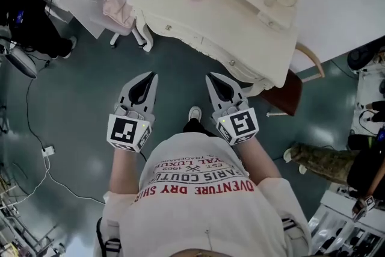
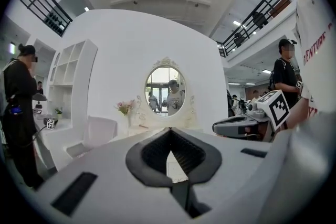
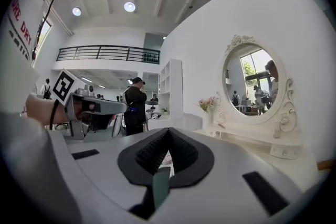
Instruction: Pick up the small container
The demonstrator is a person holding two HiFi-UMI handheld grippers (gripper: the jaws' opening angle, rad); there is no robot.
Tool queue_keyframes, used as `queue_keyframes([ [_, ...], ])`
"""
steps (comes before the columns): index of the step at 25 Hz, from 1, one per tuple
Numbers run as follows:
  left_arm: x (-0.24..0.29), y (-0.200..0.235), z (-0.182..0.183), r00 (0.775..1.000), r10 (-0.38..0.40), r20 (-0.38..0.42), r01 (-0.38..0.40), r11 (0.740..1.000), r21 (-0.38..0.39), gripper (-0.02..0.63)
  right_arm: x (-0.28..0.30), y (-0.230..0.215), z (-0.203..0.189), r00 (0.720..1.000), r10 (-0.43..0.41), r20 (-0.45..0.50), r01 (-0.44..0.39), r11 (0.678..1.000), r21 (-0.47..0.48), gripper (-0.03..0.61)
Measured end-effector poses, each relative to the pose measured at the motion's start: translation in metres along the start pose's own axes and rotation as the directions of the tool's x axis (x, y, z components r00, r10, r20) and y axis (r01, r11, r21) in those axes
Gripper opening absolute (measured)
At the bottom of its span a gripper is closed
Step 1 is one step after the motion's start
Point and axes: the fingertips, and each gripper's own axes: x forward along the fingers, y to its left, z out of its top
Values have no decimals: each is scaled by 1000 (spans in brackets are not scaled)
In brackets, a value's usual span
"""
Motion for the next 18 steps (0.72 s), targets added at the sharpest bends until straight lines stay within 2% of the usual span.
queue_keyframes([
  [8, 130, 26, 15, 1000, 11, -12, -11, 1000, 4, 5, 69, -113, 12, 1000, 17, 8, -17, 1000, 7, -2],
  [13, 187, 42, 11, 999, 1, -42, -2, 1000, -8, 5, 100, -162, 9, 1000, 6, -1, -6, 1000, 16, -2],
  [18, 241, 65, 4, 997, -37, -61, 36, 999, -19, 5, 130, -203, 2, 999, -43, -16, 43, 999, 29, -2],
])
